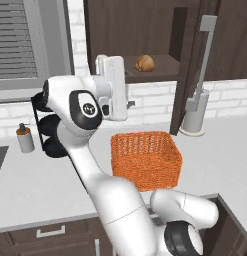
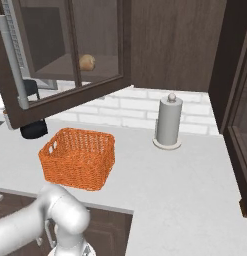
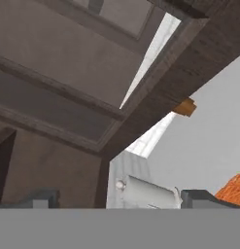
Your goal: Open the cabinet, pick up the bread from the cabinet and place it in the basket. Then move the basket to the dining counter.
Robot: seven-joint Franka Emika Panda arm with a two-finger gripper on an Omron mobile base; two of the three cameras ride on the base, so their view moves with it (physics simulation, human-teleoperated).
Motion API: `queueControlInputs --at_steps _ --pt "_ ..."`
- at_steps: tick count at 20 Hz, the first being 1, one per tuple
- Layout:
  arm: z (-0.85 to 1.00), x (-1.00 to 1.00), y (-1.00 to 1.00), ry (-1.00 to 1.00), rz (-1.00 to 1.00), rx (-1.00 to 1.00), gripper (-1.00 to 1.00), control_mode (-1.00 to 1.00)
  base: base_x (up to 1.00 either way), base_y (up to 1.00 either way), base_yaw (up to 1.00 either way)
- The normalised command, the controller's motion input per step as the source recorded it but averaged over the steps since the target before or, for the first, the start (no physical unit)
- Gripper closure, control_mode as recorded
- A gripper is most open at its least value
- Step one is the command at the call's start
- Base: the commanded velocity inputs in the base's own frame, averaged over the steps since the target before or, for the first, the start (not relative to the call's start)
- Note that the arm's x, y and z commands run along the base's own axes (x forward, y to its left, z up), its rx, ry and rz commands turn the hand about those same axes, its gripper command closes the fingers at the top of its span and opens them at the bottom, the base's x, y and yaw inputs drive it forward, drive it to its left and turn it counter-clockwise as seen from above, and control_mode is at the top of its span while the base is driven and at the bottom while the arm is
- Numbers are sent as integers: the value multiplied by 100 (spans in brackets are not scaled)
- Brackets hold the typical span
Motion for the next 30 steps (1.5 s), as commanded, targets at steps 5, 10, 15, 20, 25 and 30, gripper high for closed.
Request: queueControlInputs --at_steps 5,10,15,20,25,30 --pt "-59 67 -34 -32 -41 19 -100 -100 0 0 0" --pt "-47 35 -26 -39 -38 15 -100 -100 0 0 0" --pt "-28 -43 -55 -42 -33 13 -100 -100 0 0 0" --pt "-40 -31 -54 -45 -37 10 -100 -100 0 0 0" --pt "-43 0 -95 -39 -37 7 -100 -100 0 0 0" --pt "-28 -17 -91 -38 -33 3 -100 -100 0 0 0"
